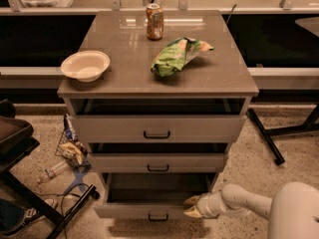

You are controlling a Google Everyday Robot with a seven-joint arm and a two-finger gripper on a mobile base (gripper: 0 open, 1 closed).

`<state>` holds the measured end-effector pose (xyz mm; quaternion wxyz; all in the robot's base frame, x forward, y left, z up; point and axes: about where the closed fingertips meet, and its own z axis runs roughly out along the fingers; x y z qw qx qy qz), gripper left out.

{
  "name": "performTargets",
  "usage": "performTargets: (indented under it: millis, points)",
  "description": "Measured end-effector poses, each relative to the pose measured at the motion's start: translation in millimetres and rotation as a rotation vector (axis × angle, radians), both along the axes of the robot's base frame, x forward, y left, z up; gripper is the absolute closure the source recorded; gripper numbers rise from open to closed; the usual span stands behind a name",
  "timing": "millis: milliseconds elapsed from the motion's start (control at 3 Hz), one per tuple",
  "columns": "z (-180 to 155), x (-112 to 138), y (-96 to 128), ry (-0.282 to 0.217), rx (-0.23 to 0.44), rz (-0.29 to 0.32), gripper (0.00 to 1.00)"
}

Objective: Open bottom drawer

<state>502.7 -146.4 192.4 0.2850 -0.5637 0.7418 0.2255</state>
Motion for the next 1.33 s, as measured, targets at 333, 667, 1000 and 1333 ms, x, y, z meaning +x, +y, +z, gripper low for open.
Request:
performTargets:
  millis: [333,667,1000,1333]
  points:
    - [-5.5,-7.7,-6.4,0.022,0.001,-0.007,1.00]
    - [-5.4,-7.8,-6.6,0.023,0.001,-0.007,1.00]
    - [-5.4,-7.8,-6.6,0.023,0.001,-0.007,1.00]
    - [-5.4,-8.0,-6.6,0.023,0.001,-0.007,1.00]
